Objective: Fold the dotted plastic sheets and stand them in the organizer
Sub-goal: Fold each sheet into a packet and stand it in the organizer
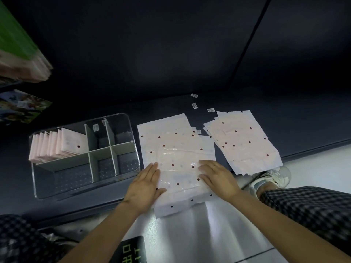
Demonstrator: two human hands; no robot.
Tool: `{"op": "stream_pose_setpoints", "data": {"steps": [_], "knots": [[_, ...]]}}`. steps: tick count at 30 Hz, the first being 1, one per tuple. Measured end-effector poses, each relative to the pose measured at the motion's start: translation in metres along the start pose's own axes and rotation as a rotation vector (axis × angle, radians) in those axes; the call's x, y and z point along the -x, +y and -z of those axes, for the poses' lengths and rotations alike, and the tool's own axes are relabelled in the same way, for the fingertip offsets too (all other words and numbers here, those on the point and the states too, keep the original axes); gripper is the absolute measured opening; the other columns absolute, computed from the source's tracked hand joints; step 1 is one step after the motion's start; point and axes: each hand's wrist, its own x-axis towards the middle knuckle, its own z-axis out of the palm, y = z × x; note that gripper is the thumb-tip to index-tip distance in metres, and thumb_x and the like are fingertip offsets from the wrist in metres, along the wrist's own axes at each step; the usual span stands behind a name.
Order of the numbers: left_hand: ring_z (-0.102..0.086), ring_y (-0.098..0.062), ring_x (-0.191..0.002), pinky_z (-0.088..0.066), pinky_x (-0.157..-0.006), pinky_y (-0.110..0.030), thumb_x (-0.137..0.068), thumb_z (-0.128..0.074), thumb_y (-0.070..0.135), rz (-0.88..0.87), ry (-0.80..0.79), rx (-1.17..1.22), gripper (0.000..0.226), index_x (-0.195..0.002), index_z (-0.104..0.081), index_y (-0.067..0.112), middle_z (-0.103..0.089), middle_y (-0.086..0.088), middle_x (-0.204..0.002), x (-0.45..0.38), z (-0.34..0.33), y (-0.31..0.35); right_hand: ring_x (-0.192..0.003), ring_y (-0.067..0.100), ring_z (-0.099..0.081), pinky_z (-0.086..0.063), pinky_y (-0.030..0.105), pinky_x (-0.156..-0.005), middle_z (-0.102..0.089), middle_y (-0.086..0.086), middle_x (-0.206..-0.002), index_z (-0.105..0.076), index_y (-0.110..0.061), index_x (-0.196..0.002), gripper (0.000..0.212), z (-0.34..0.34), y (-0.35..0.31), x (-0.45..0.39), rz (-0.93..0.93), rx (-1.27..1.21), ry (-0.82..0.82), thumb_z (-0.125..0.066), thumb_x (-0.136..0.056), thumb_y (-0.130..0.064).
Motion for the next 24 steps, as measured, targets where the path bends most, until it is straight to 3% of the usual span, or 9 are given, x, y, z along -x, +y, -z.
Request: {"op": "stream_pose_setpoints", "data": {"steps": [3,6,9,12,14,16,18,21,24], "knots": [[-0.002,-0.016,-0.147,0.000,-0.118,-0.029,-0.095,-0.031,0.056,0.011,0.000,0.029,0.071,-0.148,-0.020,0.010,-0.007,-0.004,-0.159,-0.004,0.002,0.003,-0.094,0.024,-0.066,-0.058,0.033,-0.064,-0.068,0.009,-0.105,-0.069,-0.003,-0.091,0.021,-0.009,0.000,-0.010,-0.007,0.004,-0.035,-0.078,-0.074,-0.012],[-0.008,-0.015,-0.146,-0.005,-0.118,-0.029,-0.095,-0.031,0.057,0.021,0.032,0.015,0.065,-0.143,-0.029,0.014,-0.016,-0.003,-0.157,-0.009,0.006,0.006,-0.078,0.018,-0.069,-0.052,0.021,-0.044,-0.072,0.003,-0.088,-0.070,-0.008,-0.072,0.027,-0.010,0.003,-0.015,0.099,0.178,-0.066,-0.089,-0.053,-0.012],[-0.012,-0.012,-0.144,-0.007,-0.116,-0.027,-0.096,-0.030,0.055,0.000,0.086,-0.012,0.060,-0.143,-0.027,0.018,-0.023,0.001,-0.153,-0.012,0.009,0.009,-0.071,0.016,-0.068,-0.045,0.018,-0.037,-0.072,0.002,-0.082,-0.069,-0.010,-0.065,0.034,-0.008,0.004,-0.017,0.144,0.307,-0.111,-0.089,-0.037,-0.005],[-0.007,-0.013,-0.145,-0.001,-0.117,-0.028,-0.096,-0.033,0.053,-0.029,0.068,-0.002,0.066,-0.149,-0.015,0.018,-0.013,0.002,-0.157,-0.018,0.013,0.014,-0.063,0.020,-0.062,-0.044,0.024,-0.038,-0.064,0.003,-0.069,-0.064,-0.006,-0.066,0.022,-0.003,0.001,-0.024,0.060,0.209,-0.113,-0.081,-0.053,-0.001],[-0.004,-0.014,-0.146,0.003,-0.117,-0.029,-0.095,-0.039,0.053,-0.062,0.048,0.006,0.072,-0.151,-0.009,0.018,-0.009,0.001,-0.159,-0.024,0.018,0.015,-0.079,0.023,-0.060,-0.050,0.033,-0.057,-0.062,0.005,-0.082,-0.059,-0.005,-0.084,0.006,0.006,0.000,-0.030,-0.058,0.023,-0.176,-0.063,-0.079,-0.006],[-0.007,-0.015,-0.146,-0.001,-0.117,-0.029,-0.094,-0.045,0.051,-0.092,0.035,0.026,0.074,-0.151,-0.011,0.019,-0.012,0.001,-0.159,-0.029,0.026,0.015,-0.090,0.022,-0.057,-0.048,0.036,-0.076,-0.063,0.002,-0.101,-0.050,-0.013,-0.093,0.004,0.020,0.002,-0.035,-0.128,-0.174,-0.336,-0.047,-0.092,-0.014],[-0.024,-0.017,-0.141,-0.015,-0.115,-0.029,-0.093,-0.050,0.045,-0.086,0.023,0.071,0.067,-0.149,-0.021,0.023,-0.028,0.001,-0.154,-0.033,0.035,0.013,-0.078,0.016,-0.054,-0.045,0.033,-0.072,-0.063,-0.003,-0.098,-0.040,-0.020,-0.091,0.006,0.036,0.003,-0.040,-0.138,-0.304,-0.460,-0.042,-0.095,-0.016],[-0.052,-0.022,-0.119,-0.037,-0.098,-0.029,-0.095,-0.051,0.035,-0.072,0.072,0.112,0.044,-0.138,-0.042,0.028,-0.057,0.002,-0.132,-0.035,0.050,0.013,-0.063,0.006,-0.042,-0.035,0.022,-0.062,-0.052,-0.011,-0.069,-0.041,-0.021,-0.086,0.011,0.047,0.004,-0.048,-0.190,-0.466,-0.525,-0.042,-0.094,-0.013],[-0.051,-0.023,-0.121,-0.036,-0.102,-0.031,-0.094,-0.053,0.020,-0.066,0.237,0.168,0.046,-0.139,-0.044,0.024,-0.055,0.000,-0.134,-0.034,0.059,0.014,-0.064,-0.002,-0.044,-0.033,0.012,-0.061,-0.054,-0.014,-0.069,-0.049,-0.022,-0.084,0.014,0.050,0.009,-0.060,-0.300,-0.572,-0.510,-0.045,-0.093,-0.011]]}}
